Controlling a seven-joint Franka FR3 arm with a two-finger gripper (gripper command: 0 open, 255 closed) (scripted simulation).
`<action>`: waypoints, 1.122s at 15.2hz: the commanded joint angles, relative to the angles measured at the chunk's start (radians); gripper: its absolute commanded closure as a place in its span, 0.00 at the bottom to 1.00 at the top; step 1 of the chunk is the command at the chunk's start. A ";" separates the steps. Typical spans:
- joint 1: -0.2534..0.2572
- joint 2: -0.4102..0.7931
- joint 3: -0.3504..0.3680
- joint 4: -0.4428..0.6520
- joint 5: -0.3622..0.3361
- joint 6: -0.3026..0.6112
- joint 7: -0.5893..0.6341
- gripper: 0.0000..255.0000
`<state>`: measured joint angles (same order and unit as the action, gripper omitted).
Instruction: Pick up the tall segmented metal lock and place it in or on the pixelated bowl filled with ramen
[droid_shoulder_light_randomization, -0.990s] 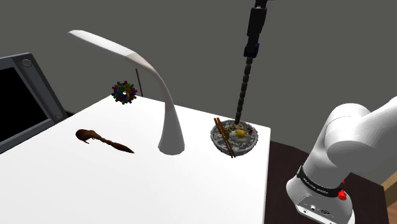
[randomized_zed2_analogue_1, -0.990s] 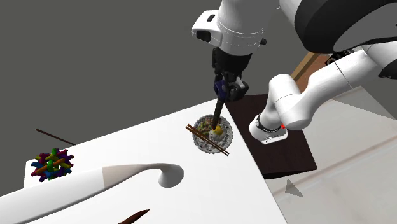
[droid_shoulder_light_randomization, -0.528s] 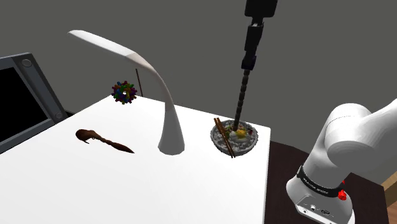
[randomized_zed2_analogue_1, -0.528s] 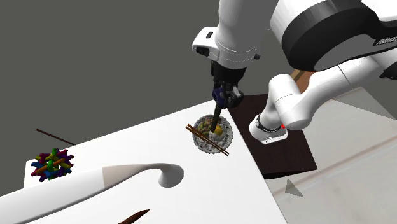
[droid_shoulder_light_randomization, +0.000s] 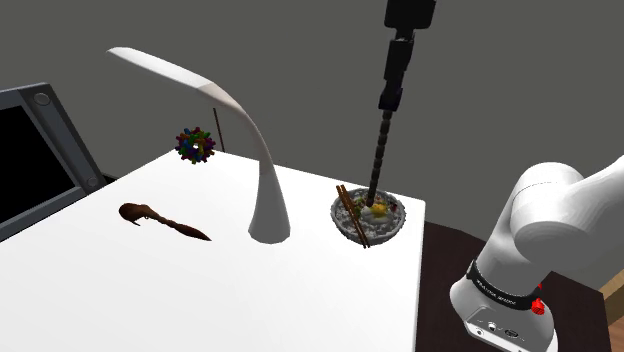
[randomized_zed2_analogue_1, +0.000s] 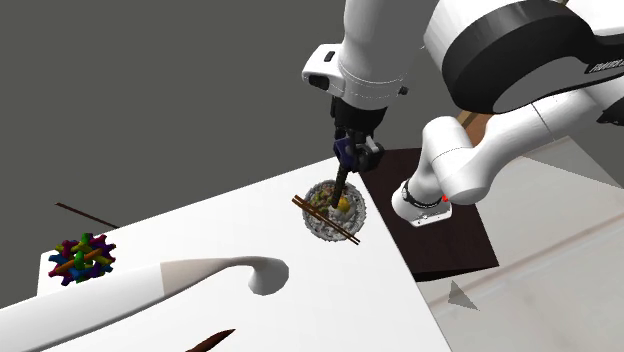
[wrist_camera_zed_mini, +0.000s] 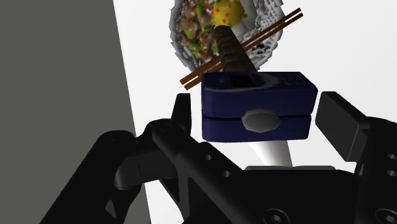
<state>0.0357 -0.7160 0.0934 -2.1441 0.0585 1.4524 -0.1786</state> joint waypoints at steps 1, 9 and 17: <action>0.000 0.000 0.000 -0.001 0.000 0.000 0.000 0.00; -0.003 0.058 -0.003 0.174 -0.005 -0.117 0.004 0.00; -0.003 0.058 -0.003 0.174 -0.005 -0.117 0.004 0.00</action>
